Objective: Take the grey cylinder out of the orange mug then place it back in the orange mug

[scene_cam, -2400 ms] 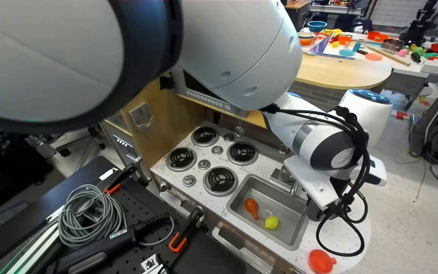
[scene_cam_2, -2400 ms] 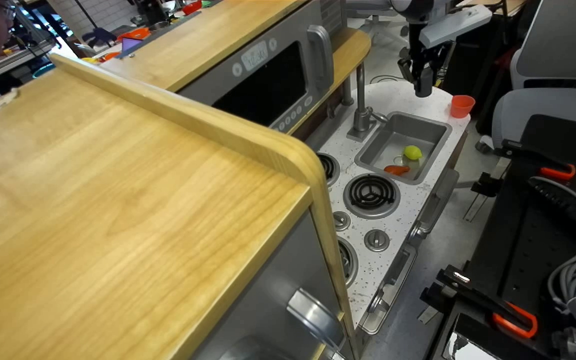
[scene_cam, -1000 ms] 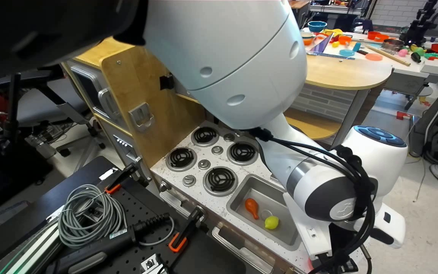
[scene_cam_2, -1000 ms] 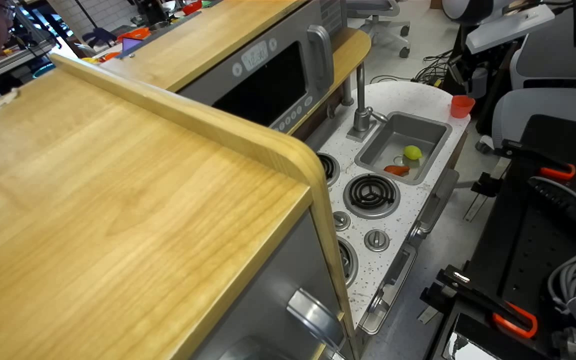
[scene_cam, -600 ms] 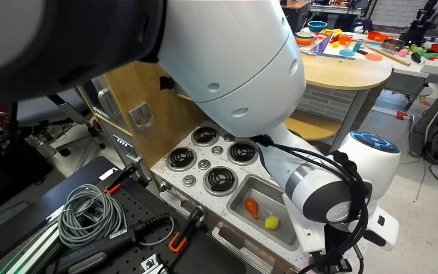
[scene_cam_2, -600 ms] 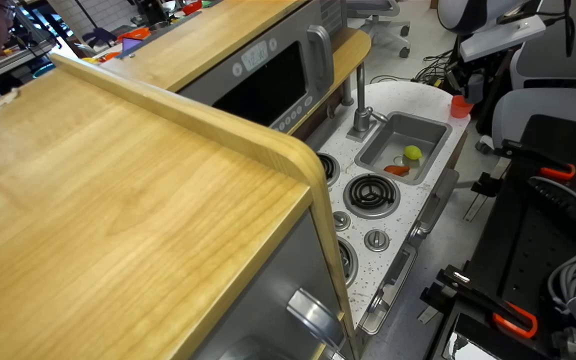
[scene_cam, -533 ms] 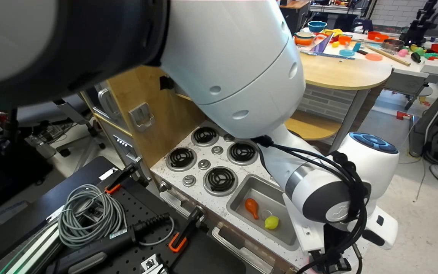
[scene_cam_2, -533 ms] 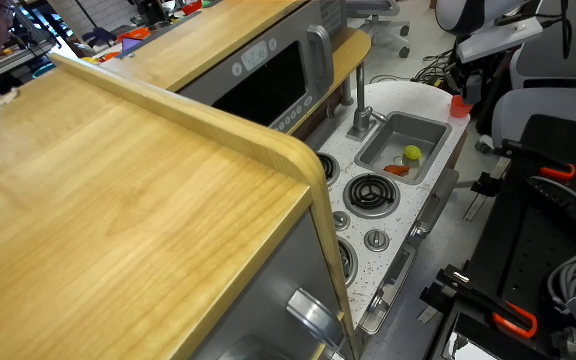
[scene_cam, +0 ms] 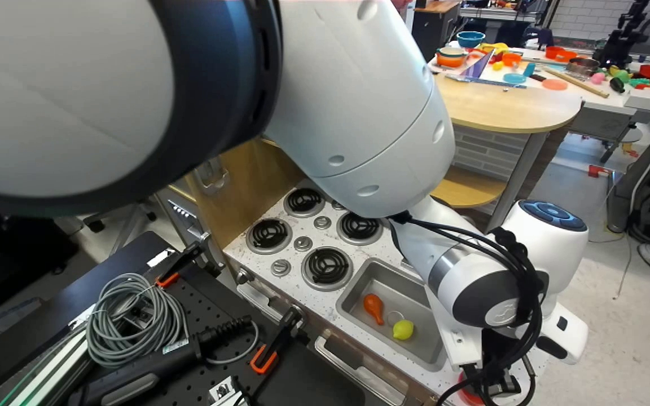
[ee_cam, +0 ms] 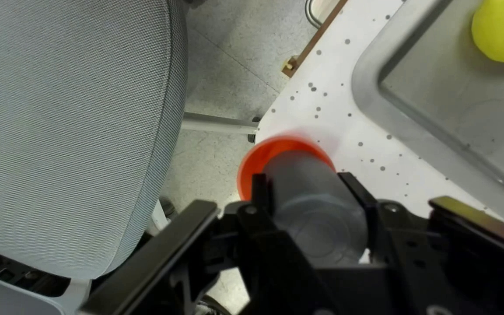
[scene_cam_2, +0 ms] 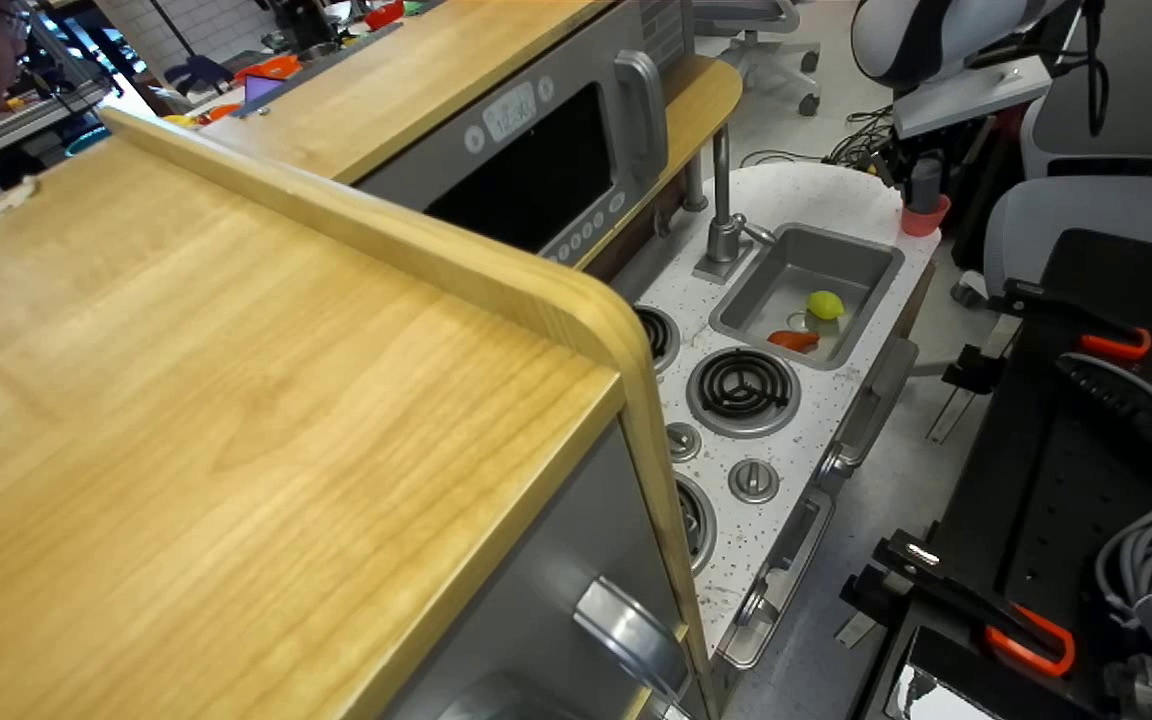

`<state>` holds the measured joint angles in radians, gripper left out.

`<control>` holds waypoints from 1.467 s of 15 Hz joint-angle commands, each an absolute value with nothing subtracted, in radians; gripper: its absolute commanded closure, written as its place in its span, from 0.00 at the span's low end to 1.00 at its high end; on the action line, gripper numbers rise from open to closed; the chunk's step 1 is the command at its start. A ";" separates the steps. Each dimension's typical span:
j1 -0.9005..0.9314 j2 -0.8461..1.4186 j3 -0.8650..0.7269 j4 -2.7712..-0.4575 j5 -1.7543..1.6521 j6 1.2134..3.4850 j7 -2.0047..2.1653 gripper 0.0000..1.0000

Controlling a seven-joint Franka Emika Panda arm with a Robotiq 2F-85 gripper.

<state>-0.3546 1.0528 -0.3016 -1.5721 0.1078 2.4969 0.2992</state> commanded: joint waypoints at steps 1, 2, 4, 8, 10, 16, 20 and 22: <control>-0.381 1.090 -0.282 -1.505 0.135 2.459 0.294 0.82; -0.383 1.093 -0.280 -1.501 0.135 2.455 0.292 0.37; -0.387 1.103 -0.278 -1.491 0.137 2.449 0.293 0.24; -0.383 1.111 -0.272 -1.491 0.139 2.449 0.298 0.00; -0.376 1.114 -0.266 -1.496 0.138 2.450 0.299 0.00; -0.355 1.062 -0.230 -1.555 0.134 2.468 0.268 0.00; -0.318 0.975 -0.226 -1.652 0.125 2.479 0.255 0.00; -0.299 0.926 -0.229 -1.704 0.122 2.487 0.253 0.00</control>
